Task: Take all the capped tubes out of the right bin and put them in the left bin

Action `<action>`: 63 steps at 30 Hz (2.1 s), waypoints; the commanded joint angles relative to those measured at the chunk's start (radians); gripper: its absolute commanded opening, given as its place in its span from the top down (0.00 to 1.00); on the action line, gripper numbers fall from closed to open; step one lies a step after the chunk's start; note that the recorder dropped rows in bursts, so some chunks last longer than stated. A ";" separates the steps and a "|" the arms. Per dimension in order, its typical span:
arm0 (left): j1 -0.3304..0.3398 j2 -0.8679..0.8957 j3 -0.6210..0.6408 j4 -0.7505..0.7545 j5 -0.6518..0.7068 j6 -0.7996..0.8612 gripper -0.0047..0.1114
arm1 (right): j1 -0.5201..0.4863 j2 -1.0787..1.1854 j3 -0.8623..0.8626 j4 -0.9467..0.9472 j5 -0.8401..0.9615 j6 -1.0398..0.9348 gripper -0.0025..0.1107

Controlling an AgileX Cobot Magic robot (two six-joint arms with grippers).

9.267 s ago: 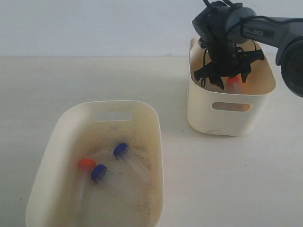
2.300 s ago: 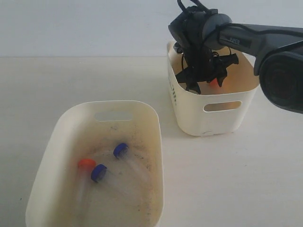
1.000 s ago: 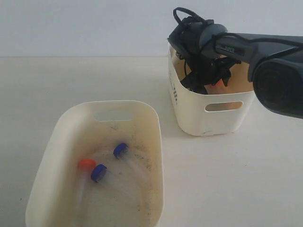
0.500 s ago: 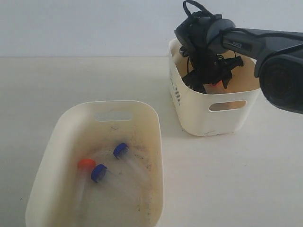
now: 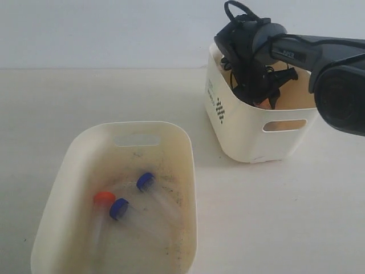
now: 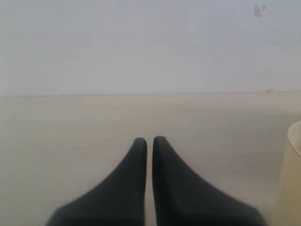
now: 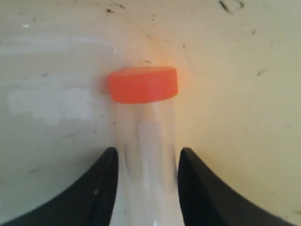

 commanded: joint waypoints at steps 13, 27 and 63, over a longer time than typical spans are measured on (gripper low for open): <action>-0.007 0.004 -0.004 -0.003 -0.009 -0.004 0.92 | -0.001 0.065 0.006 0.046 -0.003 -0.010 0.67; -0.007 0.004 -0.004 -0.003 -0.009 -0.004 0.92 | -0.001 0.049 0.006 0.048 -0.003 0.001 0.98; -0.007 0.004 -0.004 -0.003 -0.009 -0.004 0.92 | 0.009 -0.446 0.017 0.218 -0.003 -0.029 0.98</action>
